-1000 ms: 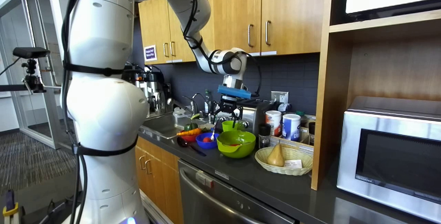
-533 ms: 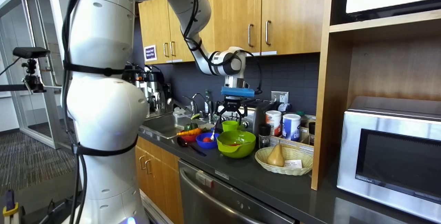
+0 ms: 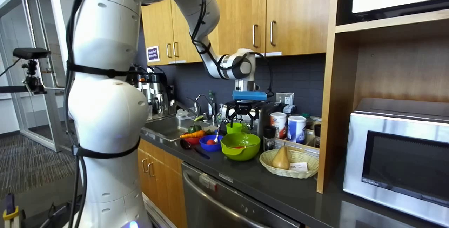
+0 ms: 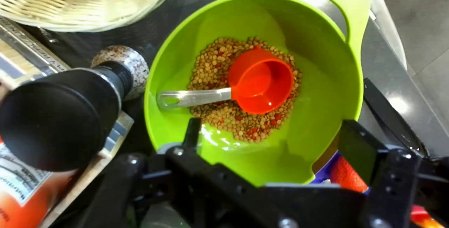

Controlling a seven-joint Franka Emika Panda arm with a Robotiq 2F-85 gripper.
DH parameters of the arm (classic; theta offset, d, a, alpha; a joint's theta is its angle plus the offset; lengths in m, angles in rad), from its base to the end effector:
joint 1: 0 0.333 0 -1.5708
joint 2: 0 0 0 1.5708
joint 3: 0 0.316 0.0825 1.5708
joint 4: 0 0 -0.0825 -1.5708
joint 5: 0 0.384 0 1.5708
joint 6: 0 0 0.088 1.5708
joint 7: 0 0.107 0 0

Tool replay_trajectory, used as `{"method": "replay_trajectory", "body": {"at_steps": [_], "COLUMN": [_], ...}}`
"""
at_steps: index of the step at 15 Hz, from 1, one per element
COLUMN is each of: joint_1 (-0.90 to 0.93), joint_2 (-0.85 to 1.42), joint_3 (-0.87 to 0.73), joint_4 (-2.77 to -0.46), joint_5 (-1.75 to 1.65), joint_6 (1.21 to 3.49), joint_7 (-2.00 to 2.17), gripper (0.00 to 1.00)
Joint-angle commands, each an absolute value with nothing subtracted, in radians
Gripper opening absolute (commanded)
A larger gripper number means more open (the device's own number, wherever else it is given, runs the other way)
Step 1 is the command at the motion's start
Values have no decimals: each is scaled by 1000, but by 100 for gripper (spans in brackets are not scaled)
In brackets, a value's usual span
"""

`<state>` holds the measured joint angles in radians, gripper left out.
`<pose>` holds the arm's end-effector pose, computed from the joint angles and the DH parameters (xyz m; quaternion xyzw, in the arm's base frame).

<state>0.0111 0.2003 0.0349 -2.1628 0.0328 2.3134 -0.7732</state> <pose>0.5541 0.0260 0.2996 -0.9215 -0.3874 0.0178 0.0231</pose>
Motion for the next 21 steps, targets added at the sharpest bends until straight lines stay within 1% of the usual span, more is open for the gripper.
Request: {"method": "replay_trajectory", "body": {"at_steps": [1,8,21], "joint_1": [-4,-17,-17], "joint_2": [252,331,431], "joint_3": [54,64,98], "joint_4": [-2116,-2017,-1905], "joint_5": [-24,-129,-195], "joint_6": [2223,2095,2072], "joint_7": [-873,-1172,-1809], "gripper": [100,100,100]}}
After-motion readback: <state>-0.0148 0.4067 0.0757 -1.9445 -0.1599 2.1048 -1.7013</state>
